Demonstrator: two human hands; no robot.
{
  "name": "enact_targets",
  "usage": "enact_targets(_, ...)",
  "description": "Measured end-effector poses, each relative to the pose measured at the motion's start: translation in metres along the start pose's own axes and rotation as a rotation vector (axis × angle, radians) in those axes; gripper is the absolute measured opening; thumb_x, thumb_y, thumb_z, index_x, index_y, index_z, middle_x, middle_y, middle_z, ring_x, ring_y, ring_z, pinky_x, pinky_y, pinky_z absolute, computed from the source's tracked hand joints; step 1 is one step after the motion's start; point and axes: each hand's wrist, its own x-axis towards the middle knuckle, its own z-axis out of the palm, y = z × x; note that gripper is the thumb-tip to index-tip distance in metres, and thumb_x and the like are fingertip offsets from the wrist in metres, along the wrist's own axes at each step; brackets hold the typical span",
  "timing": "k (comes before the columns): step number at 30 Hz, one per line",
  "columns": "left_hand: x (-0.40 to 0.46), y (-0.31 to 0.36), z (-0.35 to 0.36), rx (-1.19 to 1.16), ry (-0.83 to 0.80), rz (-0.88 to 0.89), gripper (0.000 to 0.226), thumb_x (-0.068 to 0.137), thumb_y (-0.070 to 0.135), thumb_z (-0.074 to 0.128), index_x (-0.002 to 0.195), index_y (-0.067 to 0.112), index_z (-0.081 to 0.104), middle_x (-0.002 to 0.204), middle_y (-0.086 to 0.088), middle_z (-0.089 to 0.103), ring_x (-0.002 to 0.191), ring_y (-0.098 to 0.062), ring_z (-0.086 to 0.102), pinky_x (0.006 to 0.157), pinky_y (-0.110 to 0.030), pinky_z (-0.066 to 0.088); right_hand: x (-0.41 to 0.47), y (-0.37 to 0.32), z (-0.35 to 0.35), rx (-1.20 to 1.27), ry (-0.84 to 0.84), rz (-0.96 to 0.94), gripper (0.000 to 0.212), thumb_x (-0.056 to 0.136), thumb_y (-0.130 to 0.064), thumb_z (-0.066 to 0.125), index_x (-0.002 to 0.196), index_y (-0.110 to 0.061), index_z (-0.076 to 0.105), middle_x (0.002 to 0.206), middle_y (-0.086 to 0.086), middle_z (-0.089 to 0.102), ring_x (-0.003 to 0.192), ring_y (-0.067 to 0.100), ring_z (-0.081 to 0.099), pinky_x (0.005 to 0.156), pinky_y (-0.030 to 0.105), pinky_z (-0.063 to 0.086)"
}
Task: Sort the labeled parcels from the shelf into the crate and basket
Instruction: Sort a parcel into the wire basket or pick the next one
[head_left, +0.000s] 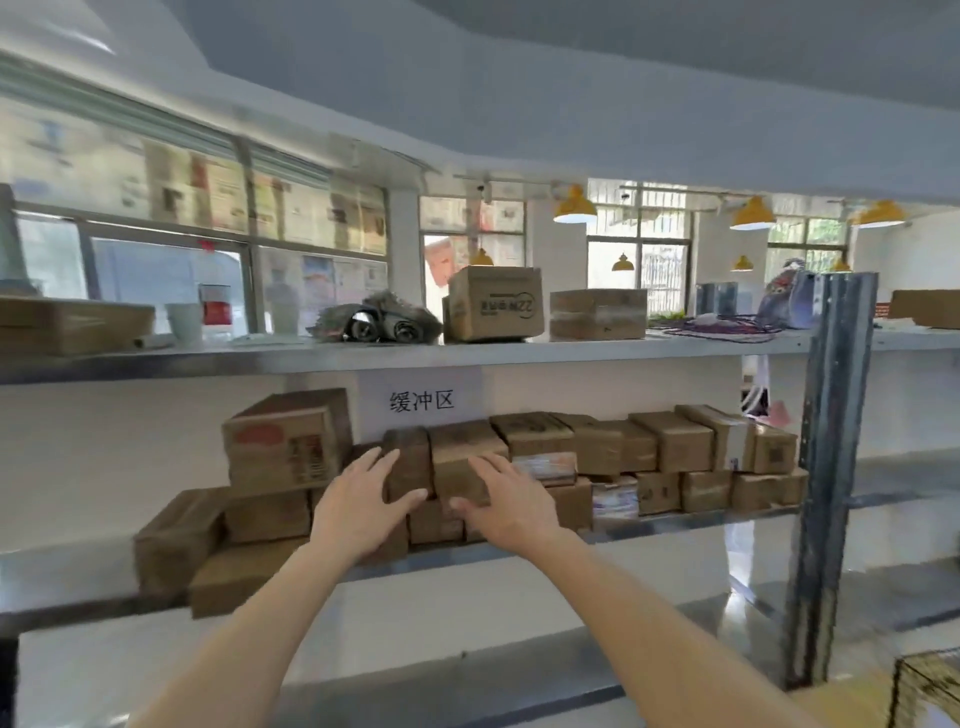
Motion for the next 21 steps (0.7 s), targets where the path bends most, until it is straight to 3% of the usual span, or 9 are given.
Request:
enact_targets(8, -0.035, -0.118, -0.064, 0.042, 0.062, -0.135, 0.083, 0.089, 0.074, 0.050, 0.156, 0.030, 0.033, 0.163, 0.005, 0.032, 0.147, -0.021, 0.035, 0.115, -0.045, 0.037, 0.015, -0.122, 0.057, 0.055, -0.066, -0.055, 0.073, 0.096, -0.064, 0.049, 0.158, -0.034, 0.024, 0.165, -0.005, 0.025, 0.150, 0.020, 0.027, 0.116, 0.046, 0.035)
enact_targets(16, -0.013, -0.188, -0.082, -0.017, 0.064, -0.202, 0.090, 0.084, 0.081, 0.046, 0.155, 0.029, 0.031, 0.159, 0.003, 0.039, 0.140, -0.025, 0.044, 0.107, -0.050, 0.046, 0.065, -0.163, 0.079, 0.081, -0.077, -0.027, 0.073, 0.097, -0.065, 0.046, 0.159, -0.037, 0.019, 0.166, -0.007, 0.022, 0.149, 0.022, 0.028, 0.112, 0.047, 0.039)
enact_targets(21, 0.026, -0.218, -0.084, -0.079, 0.071, -0.233, 0.089, 0.089, 0.071, 0.053, 0.158, 0.021, 0.028, 0.162, -0.002, 0.034, 0.146, -0.028, 0.035, 0.114, -0.051, 0.037, 0.115, -0.174, 0.091, 0.126, -0.027, -0.018, 0.074, 0.095, -0.068, 0.046, 0.158, -0.038, 0.020, 0.162, -0.006, 0.030, 0.144, 0.023, 0.036, 0.106, 0.048, 0.045)
